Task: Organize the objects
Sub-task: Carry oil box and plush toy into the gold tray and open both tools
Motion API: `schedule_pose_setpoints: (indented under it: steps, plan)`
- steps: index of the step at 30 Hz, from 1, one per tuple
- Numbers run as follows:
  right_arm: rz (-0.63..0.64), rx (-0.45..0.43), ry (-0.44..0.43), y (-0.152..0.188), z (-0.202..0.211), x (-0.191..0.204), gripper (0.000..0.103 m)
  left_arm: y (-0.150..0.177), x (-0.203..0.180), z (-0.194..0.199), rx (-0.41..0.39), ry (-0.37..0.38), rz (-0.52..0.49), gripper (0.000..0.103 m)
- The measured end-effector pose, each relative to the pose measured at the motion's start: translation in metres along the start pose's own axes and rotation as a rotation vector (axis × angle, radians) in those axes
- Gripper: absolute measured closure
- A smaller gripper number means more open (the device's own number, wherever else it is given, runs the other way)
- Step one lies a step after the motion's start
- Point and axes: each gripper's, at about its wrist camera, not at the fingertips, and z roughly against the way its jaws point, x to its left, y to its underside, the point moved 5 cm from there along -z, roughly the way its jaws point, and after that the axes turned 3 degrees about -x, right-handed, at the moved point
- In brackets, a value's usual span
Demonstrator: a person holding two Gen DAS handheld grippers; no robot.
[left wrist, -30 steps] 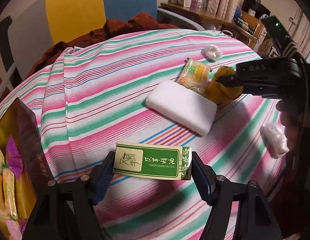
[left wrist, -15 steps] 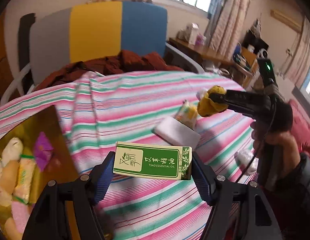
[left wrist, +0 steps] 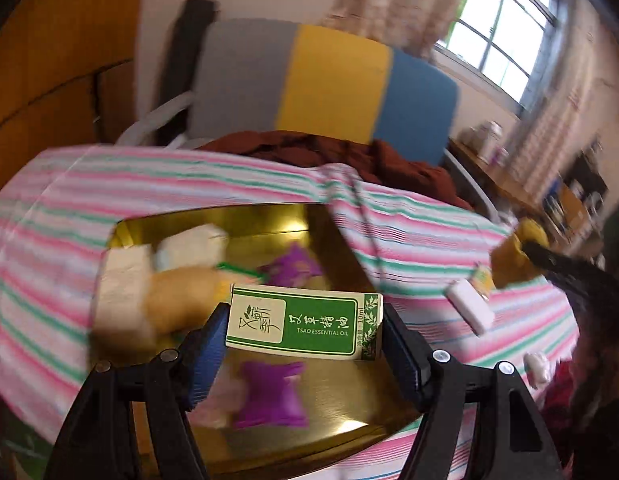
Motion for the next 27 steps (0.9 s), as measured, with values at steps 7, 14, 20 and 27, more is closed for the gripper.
schedule_pose_setpoints:
  steps: [7, 14, 20, 27]
  plan:
    - [0.165, 0.137, -0.114, 0.039, -0.041, 0.095, 0.059, 0.005, 0.044, 0.004, -0.006, -0.022, 0.098, 0.029]
    - [0.214, 0.238, -0.089, 0.078, -0.065, 0.113, 0.035, -0.011, 0.034, -0.012, 0.016, 0.045, 0.098, 0.023]
    - [0.193, 0.237, -0.051, 0.082, -0.056, 0.101, 0.031, -0.016, 0.024, -0.023, 0.007, 0.039, 0.094, 0.017]
    - [0.24, 0.203, 0.003, 0.087, -0.051, 0.11, 0.026, -0.002, 0.029, -0.002, -0.035, -0.094, 0.045, 0.017]
